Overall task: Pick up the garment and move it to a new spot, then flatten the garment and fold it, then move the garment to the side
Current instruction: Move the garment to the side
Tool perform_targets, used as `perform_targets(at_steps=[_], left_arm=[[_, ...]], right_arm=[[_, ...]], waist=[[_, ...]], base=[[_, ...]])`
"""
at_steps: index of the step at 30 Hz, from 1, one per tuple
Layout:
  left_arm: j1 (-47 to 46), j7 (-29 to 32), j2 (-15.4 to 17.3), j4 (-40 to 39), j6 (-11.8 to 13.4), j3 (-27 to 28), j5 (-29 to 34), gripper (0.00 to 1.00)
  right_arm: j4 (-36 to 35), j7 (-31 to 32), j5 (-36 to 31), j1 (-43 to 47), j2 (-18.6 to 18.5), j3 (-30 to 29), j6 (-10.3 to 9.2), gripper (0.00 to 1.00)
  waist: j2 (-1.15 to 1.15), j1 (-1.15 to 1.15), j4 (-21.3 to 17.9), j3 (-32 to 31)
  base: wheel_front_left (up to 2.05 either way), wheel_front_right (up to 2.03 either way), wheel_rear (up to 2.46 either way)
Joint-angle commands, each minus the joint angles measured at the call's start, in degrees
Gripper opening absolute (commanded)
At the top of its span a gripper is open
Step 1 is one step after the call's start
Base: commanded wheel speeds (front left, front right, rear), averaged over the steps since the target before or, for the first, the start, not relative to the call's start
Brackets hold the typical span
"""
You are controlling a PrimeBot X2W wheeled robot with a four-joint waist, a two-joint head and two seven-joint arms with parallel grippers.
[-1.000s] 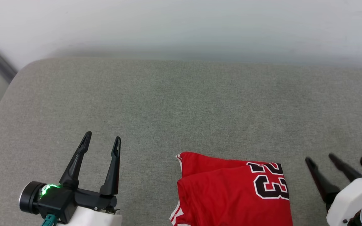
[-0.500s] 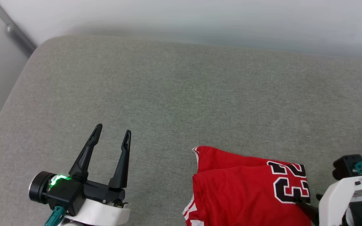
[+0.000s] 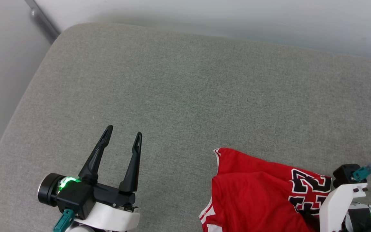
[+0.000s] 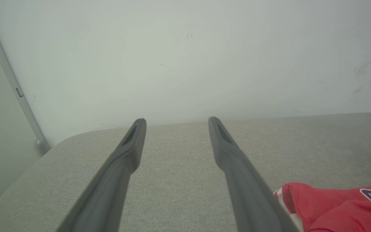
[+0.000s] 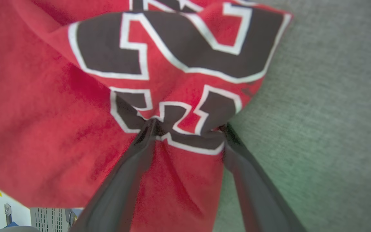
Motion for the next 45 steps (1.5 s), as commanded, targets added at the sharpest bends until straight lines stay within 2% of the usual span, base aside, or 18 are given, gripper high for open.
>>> perform_targets(at_steps=[1,7,9,15,20,26,27,33,40,45], left_arm=[[-0.4,-0.1,-0.2,0.2,0.0,-0.1,0.2,1.00],[0.2,-0.1,-0.1,0.5,0.0,-0.9,0.7,1.00],[0.5,-0.1,-0.1,0.5,0.0,-1.3,0.7,1.00],[0.4,-0.1,-0.4,0.3,0.0,-3.2,0.1,1.00],[-0.4,-0.1,0.2,0.0,0.0,-5.4,-0.2,1.00],[-2.3,-0.1,1.0,-1.3,0.0,-5.8,0.4,1.00],[-2.3,-0.1,1.0,-1.3,0.0,-5.8,0.4,1.00],[-5.5,-0.1,2.0,-1.7,0.0,-7.4,0.7,1.00],[-10.2,-0.1,4.1,-2.0,0.0,-8.9,0.4,1.00],[-12.7,-0.1,6.4,-2.3,0.0,-8.9,0.5,1.00]], right_arm=[[4.0,0.1,-0.1,1.1,1.1,2.8,0.01,0.00],[3.6,-4.9,-1.8,-1.5,-2.2,5.1,-0.02,0.00],[2.4,-6.7,-3.0,-3.0,-4.8,6.5,-0.05,0.00],[-0.3,-8.6,-9.0,-8.4,-15.2,14.6,-0.02,0.00],[-2.2,-9.2,-12.2,-14.6,-24.5,22.1,-0.03,0.00],[-3.5,-8.4,-11.7,-20.4,-33.8,26.1,-0.03,0.00],[-3.5,-8.4,-11.7,-20.4,-33.8,26.1,-0.03,0.00],[-0.6,-11.0,-10.5,-24.1,-39.4,23.9,-0.04,0.00],[7.1,-20.8,-11.5,-26.9,-43.7,19.7,-0.04,0.00],[14.7,-26.8,-12.7,-29.6,-42.8,15.8,-0.04,0.00]], waist=[[0.00,0.00,0.1,-0.3],[0.00,0.00,-0.9,-1.5],[0.00,0.00,-1.7,-1.9],[0.00,0.00,-5.7,-2.6],[0.00,0.00,-10.6,-2.1],[0.00,0.00,-17.3,1.0],[0.00,0.00,-17.3,1.0],[0.00,0.00,-22.8,6.1],[0.00,0.00,-26.4,13.7],[0.00,0.00,-28.1,17.8]], base=[[0.00,0.00,0.00],[0.00,0.00,0.00],[0.00,0.00,0.00],[0.00,0.00,0.00],[0.00,0.00,0.00],[0.00,0.00,0.00],[0.00,0.00,0.00],[0.00,0.00,0.00],[0.00,0.00,0.00],[0.00,0.00,0.00]])
